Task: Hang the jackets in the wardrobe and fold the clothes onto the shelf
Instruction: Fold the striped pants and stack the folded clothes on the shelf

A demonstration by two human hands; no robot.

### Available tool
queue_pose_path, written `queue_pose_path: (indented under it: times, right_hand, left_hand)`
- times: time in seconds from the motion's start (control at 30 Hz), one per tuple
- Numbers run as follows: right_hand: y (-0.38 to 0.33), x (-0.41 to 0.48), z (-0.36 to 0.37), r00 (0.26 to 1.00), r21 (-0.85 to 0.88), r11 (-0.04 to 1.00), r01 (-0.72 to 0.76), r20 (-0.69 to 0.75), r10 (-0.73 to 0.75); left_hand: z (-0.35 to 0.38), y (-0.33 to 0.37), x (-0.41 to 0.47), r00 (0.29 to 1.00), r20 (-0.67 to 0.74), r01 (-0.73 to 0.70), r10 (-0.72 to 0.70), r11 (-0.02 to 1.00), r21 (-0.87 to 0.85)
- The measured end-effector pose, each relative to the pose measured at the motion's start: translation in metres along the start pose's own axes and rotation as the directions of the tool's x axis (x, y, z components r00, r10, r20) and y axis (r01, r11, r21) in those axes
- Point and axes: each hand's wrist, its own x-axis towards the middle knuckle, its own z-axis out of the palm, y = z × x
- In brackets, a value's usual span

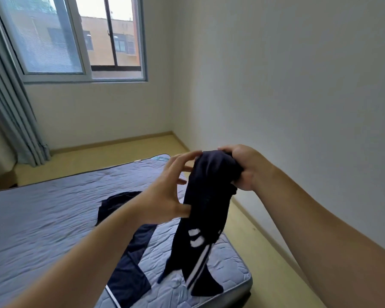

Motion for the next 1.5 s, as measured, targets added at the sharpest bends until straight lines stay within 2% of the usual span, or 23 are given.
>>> queue_pose_path:
  times: [0.07,0.13,0.27,0.33,0.43,0.5,0.57,0.63,0.7,0.77,0.8,0.87,0.93,1.0,1.1,1.17,1.23,1.3,1.4,1.5]
  right_hand:
    - [-0.003,-0.003,0.0,1.0,0.023,1.0,0.019,-0.023,-0.018]
    - [-0.003,-0.006,0.0,0.997,0.021,0.999,0.043,-0.059,-0.042]
    - [-0.001,-0.012,-0.007,0.997,0.099,0.993,0.068,-0.026,-0.066]
    - [0.0,-0.016,-0.012,0.993,0.18,0.977,0.114,-0.006,-0.115]
    - [0.0,-0.021,-0.025,0.973,0.229,0.947,0.226,-0.017,-0.228]
    - [0.002,-0.026,-0.032,0.953,0.144,0.944,0.296,0.018,-0.302]
    - [0.006,-0.028,-0.037,0.92,-0.01,0.92,0.392,0.033,-0.391]
    - [0.009,-0.029,-0.037,0.885,-0.094,0.88,0.465,0.067,-0.461]
    - [0.01,-0.031,-0.034,0.852,-0.17,0.835,0.523,0.081,-0.518]
    - [0.011,-0.032,-0.028,0.819,-0.35,0.759,0.549,0.046,-0.572]
    - [0.012,-0.032,-0.024,0.803,-0.439,0.717,0.542,0.017,-0.596]
    - [0.014,-0.03,-0.019,0.775,-0.504,0.684,0.528,-0.043,-0.631]
    - [0.015,-0.028,-0.019,0.741,-0.515,0.658,0.55,-0.063,-0.669]
    - [0.014,-0.029,-0.024,0.739,-0.55,0.624,0.555,-0.018,-0.673]
    - [0.011,-0.034,-0.039,0.779,-0.534,0.63,0.564,0.089,-0.621]
    - [0.007,-0.035,-0.051,0.785,-0.554,0.623,0.552,0.093,-0.613]
    - [-0.002,-0.032,-0.06,0.748,-0.664,0.534,0.523,0.057,-0.661]
    - [-0.016,-0.031,-0.068,0.711,-0.775,0.421,0.472,0.053,-0.701]
    - [-0.045,-0.042,-0.075,0.702,-0.88,0.242,0.409,0.134,-0.699]
    - [-0.073,-0.052,-0.076,0.7,-0.941,0.033,0.337,0.227,-0.677]
  left_hand:
    - [0.0,0.002,0.001,0.997,0.056,-0.052,0.048,0.996,0.069]
    - [0.002,0.006,0.008,0.995,0.049,-0.097,0.091,0.986,0.135]
    - [0.017,0.014,0.032,0.954,-0.178,-0.184,0.242,0.939,0.29]
    - [0.019,0.016,0.043,0.942,-0.252,-0.152,0.219,0.953,0.261]
    - [0.017,0.021,0.061,0.928,-0.372,-0.007,0.026,0.999,0.053]
    - [0.013,0.025,0.072,0.902,-0.397,0.074,-0.169,0.967,-0.243]
    - [0.009,0.029,0.082,0.888,-0.332,0.099,-0.319,0.836,-0.539]
    - [0.007,0.034,0.088,0.884,-0.252,0.102,-0.395,0.687,-0.72]
    - [0.01,0.039,0.089,0.878,-0.182,0.114,-0.443,0.563,-0.819]
    - [0.013,0.042,0.088,0.897,-0.024,0.203,-0.442,0.46,-0.864]
    - [0.014,0.045,0.086,0.916,0.066,0.25,-0.395,0.437,-0.864]
    - [0.018,0.047,0.083,0.954,0.161,0.265,-0.253,0.463,-0.845]
    - [0.018,0.045,0.082,0.97,0.123,0.219,-0.21,0.532,-0.818]
    - [0.012,0.042,0.08,0.96,0.072,0.217,-0.269,0.559,-0.8]
    - [-0.006,0.039,0.08,0.898,0.04,0.304,-0.438,0.552,-0.776]
    - [-0.02,0.041,0.081,0.855,-0.066,0.332,-0.515,0.64,-0.693]
    - [-0.035,0.038,0.085,0.862,-0.155,0.349,-0.482,0.788,-0.508]
    - [-0.05,0.035,0.09,0.887,-0.182,0.37,-0.425,0.889,-0.27]
    - [-0.075,0.034,0.1,0.904,-0.192,0.384,-0.382,0.923,-0.027]
    - [-0.09,0.04,0.108,0.922,-0.192,0.354,-0.337,0.934,0.059]
